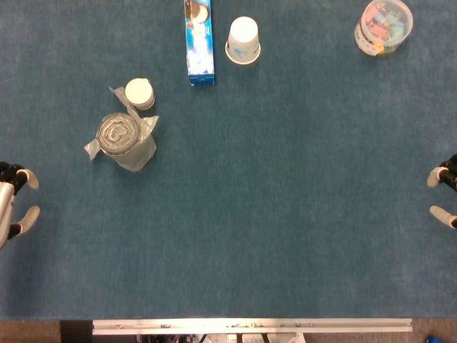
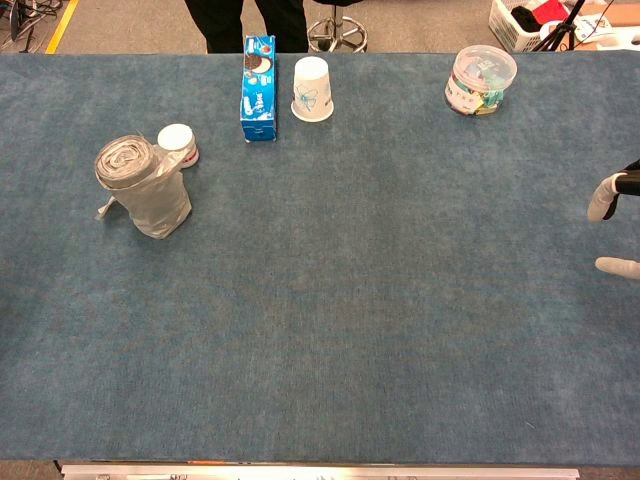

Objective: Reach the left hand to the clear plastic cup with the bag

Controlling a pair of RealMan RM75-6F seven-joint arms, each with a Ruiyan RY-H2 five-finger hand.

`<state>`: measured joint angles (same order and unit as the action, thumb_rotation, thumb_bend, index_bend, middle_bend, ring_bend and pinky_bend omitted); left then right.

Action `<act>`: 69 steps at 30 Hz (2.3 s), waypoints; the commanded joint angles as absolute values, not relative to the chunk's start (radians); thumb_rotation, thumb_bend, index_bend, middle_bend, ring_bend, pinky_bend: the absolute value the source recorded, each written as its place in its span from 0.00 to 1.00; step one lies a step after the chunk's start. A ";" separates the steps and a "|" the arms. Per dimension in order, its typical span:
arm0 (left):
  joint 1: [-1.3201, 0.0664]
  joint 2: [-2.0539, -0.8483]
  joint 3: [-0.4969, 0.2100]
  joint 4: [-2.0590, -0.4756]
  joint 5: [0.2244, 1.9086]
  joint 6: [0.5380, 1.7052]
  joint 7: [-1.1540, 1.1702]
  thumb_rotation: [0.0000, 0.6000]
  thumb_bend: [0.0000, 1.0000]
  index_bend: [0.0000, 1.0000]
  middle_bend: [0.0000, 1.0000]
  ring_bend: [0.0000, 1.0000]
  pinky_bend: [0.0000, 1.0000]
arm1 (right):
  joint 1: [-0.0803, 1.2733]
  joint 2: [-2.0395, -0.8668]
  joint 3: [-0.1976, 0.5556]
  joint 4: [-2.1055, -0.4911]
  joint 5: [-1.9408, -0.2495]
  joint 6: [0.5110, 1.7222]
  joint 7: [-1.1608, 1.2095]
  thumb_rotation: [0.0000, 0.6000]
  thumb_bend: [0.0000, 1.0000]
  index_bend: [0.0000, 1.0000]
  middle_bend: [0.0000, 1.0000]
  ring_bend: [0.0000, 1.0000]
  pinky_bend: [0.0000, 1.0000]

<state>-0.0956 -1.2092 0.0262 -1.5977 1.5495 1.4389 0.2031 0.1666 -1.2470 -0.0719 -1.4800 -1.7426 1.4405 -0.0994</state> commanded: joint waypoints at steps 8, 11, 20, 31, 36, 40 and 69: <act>-0.095 -1.209 0.028 -1.598 1.552 1.440 0.204 1.00 0.22 0.47 0.43 0.32 0.44 | 0.167 -1.247 -0.073 -1.481 -1.745 1.441 -0.096 1.00 0.07 0.51 0.55 0.37 0.49; -0.095 -1.214 0.030 -1.593 1.547 1.433 0.205 1.00 0.22 0.47 0.43 0.32 0.44 | 0.167 -1.245 -0.070 -1.482 -1.743 1.445 -0.089 1.00 0.07 0.51 0.55 0.37 0.49; -0.098 -1.237 0.030 -1.564 1.549 1.429 0.186 1.00 0.22 0.46 0.42 0.32 0.44 | 0.161 -1.240 -0.067 -1.486 -1.750 1.468 -0.085 1.00 0.07 0.51 0.55 0.37 0.49; -0.108 -1.251 0.037 -1.547 1.577 1.429 0.162 1.00 0.22 0.42 0.41 0.31 0.45 | 0.141 -1.227 -0.065 -1.514 -1.770 1.513 -0.117 1.00 0.07 0.51 0.55 0.37 0.49; -0.128 -1.238 0.034 -1.556 1.572 1.396 0.177 1.00 0.22 0.31 0.29 0.23 0.44 | 0.143 -1.229 -0.063 -1.512 -1.764 1.502 -0.118 1.00 0.07 0.51 0.55 0.37 0.49; -0.165 -1.228 0.020 -1.583 1.556 1.340 0.225 1.00 0.22 0.24 0.11 0.09 0.38 | 0.145 -1.233 -0.063 -1.508 -1.762 1.494 -0.118 1.00 0.07 0.51 0.55 0.37 0.49; -0.282 -1.192 -0.016 -1.775 1.419 1.191 0.523 1.00 0.22 0.07 0.90 0.70 0.79 | 0.160 -1.247 -0.057 -1.483 -1.745 1.461 -0.098 1.00 0.07 0.51 0.55 0.37 0.49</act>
<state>-0.2774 -1.2067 -0.0179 -1.7532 1.4363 1.2036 0.5156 0.1599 -1.2470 -0.0568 -1.4832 -1.7449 1.4610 -0.0978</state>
